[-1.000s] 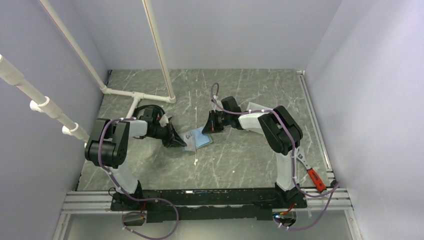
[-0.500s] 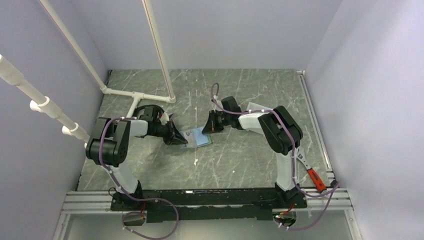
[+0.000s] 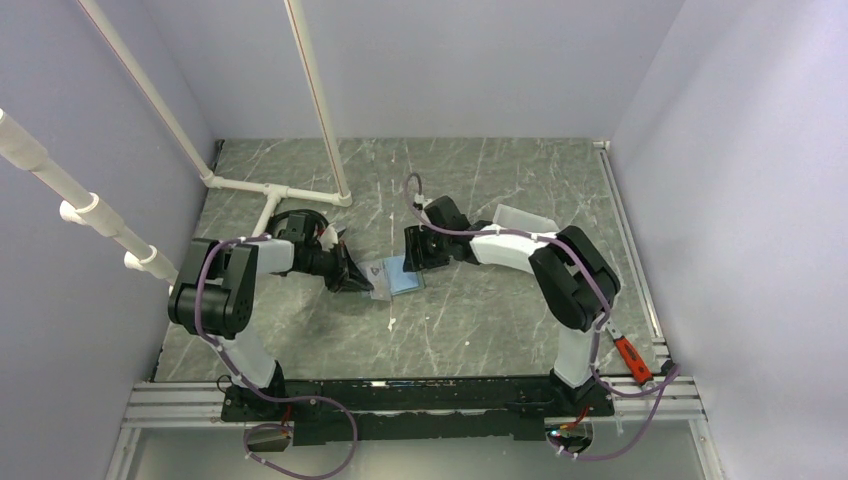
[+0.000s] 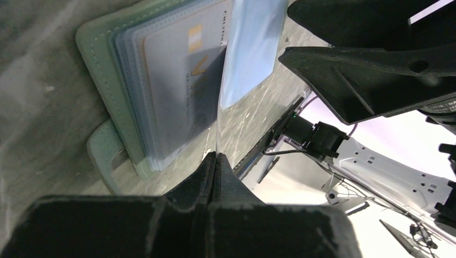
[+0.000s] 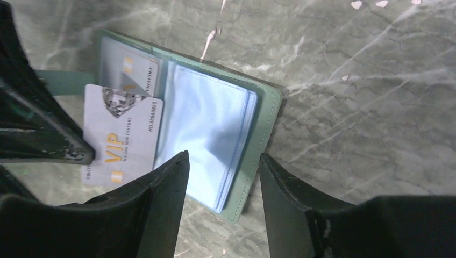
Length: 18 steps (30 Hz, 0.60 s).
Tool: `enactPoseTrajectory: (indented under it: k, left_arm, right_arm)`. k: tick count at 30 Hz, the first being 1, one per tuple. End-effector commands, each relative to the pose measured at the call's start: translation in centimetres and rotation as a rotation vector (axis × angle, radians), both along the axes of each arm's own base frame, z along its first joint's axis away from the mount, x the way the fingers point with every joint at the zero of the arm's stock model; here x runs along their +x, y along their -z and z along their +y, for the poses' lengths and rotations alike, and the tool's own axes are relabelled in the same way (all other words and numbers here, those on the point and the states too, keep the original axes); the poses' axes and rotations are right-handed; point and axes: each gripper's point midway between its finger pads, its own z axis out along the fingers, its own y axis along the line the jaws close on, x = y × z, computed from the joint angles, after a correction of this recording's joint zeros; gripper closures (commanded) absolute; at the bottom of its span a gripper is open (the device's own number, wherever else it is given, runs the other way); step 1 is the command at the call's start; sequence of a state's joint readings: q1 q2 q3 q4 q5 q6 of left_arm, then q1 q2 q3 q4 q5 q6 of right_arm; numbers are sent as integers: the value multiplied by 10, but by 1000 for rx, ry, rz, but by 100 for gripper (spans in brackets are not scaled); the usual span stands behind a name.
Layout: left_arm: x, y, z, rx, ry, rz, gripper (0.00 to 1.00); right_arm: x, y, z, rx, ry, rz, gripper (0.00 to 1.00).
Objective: Put the credit cards into the card holder
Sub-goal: Insert the credit card into the card holder.
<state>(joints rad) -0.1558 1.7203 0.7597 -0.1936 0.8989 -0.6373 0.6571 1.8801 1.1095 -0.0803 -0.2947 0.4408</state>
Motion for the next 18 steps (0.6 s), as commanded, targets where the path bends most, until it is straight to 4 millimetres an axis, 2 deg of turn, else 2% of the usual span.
enactPoseTrajectory:
  k: [1,6,10,13,18]
  left_arm:
    - [3,-12,1,7,42,-64,100]
    - [6,-14,-2,-20,51,-76,100]
    - [7,-13,-2,-19,69,-74,100]
    - [8,-13,-4,-38,78,-69,100]
    - [8,-14,-6,-62,93,-69,100]
  right_arm:
    - [11,-11,-16,-174,43,-99,45]
    - [9,0,-4,-190,16,-97,38]
    - [12,9,-3,-248,24,-112,38]
    - [12,15,-9,-294,37,-124,42]
    - [11,17,-14,-324,40,-142,57]
